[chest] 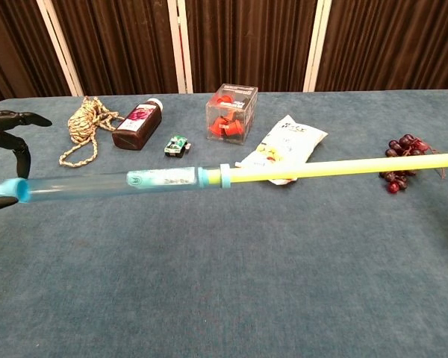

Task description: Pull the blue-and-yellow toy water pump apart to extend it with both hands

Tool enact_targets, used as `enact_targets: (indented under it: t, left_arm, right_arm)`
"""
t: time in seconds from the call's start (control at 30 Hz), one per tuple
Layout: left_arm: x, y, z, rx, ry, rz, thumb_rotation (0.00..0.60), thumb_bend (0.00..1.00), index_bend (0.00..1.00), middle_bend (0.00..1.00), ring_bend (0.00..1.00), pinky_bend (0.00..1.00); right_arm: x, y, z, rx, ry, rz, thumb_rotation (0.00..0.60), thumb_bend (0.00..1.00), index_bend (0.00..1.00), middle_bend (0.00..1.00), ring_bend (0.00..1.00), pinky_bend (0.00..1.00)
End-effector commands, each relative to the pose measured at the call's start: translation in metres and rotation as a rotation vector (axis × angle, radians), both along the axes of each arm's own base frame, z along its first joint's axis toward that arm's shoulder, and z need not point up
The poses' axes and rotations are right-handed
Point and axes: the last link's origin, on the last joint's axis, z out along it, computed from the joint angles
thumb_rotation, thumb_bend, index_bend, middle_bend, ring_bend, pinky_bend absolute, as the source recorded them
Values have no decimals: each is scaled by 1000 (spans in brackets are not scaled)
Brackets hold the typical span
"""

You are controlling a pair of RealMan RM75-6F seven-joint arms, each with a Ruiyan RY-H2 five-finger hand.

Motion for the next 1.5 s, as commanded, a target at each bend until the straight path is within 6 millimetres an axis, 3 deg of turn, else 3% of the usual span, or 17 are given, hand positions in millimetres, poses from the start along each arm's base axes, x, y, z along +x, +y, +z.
enact_targets:
  t: [0.03,0.13,0.37,0.5,0.87,1.2,1.5]
  left_arm:
    - [-1,-1,-1,-12,1,5,600,189,160,0,0,18]
    - [-1,-2,-2,-23,2,12,600,126,62,0,0,18]
    - [-1,-12,3,-38,-31,33,600,113,35,0,0,18]
    - [-5,-20,8,-33,-63,56,600,114,25,0,0,18]
    - [-25,-44,40,41,-126,98,600,114,12,0,0,18]
    - [-53,-91,73,159,-139,100,600,112,0,0,0,12]
    - [-77,-129,106,302,-171,149,600,112,0,0,0,11]
  right_arm:
    - [-4,3,-1,18,23,-14,600,374,465,106,18,0]
    - [-7,5,-1,37,41,-38,600,318,281,51,0,0]
    - [-8,10,2,52,33,-75,600,269,179,22,0,0]
    - [-9,11,4,52,30,-85,600,236,45,0,0,0]
    - [-11,21,15,41,-43,-89,600,198,40,0,0,0]
    - [-28,75,51,43,-102,-14,600,182,45,0,0,0]
    - [-51,113,102,-146,-199,19,600,183,48,0,0,0]
